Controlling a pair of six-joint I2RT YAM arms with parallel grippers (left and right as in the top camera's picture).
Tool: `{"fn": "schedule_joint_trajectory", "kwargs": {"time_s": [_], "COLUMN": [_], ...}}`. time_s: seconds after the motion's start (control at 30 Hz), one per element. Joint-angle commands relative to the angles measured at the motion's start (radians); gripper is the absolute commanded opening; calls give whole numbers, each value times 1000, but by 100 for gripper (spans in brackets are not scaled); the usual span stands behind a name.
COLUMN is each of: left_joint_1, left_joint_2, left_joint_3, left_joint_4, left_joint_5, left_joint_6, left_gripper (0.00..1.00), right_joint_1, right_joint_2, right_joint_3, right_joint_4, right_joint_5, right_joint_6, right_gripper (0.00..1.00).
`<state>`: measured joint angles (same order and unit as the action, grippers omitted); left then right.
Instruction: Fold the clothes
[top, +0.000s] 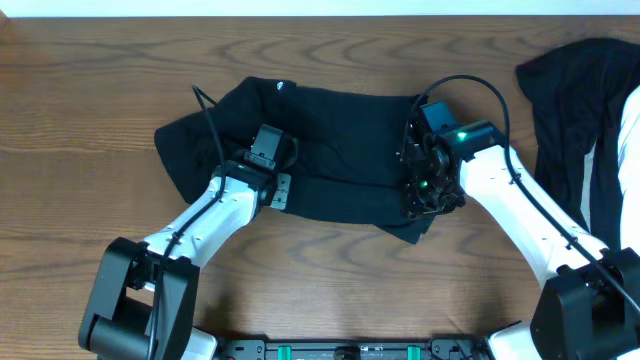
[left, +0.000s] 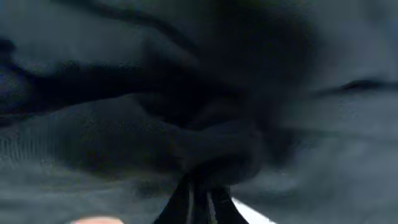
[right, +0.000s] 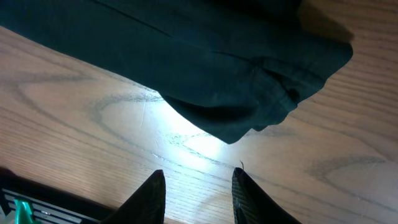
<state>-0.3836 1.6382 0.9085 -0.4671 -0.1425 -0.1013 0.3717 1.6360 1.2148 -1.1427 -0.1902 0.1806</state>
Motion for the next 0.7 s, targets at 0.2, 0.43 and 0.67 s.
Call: {"fn": "schedule_joint_trajectory", "kwargs": {"time_s": [0.2,0.43,0.67], "left_joint_1": [2,2,2], "left_joint_2": [-143,-261,-274], "left_joint_3": [274,346,346], "left_joint_4": [-490,-879,-1039], "left_joint_5": [-53,-15,-15], "left_joint_6": [-152,-346,-361], "left_gripper": [6,6,6], "right_joint_1": [0,0,-27], "right_joint_2": [7,7,7], "right_joint_3": [-1,-1,-2], "right_joint_4": [-1,10,58], "right_joint_5": [3,62,108], "right_joint_6": [17,37,79], "right_gripper": [34,39,42]}}
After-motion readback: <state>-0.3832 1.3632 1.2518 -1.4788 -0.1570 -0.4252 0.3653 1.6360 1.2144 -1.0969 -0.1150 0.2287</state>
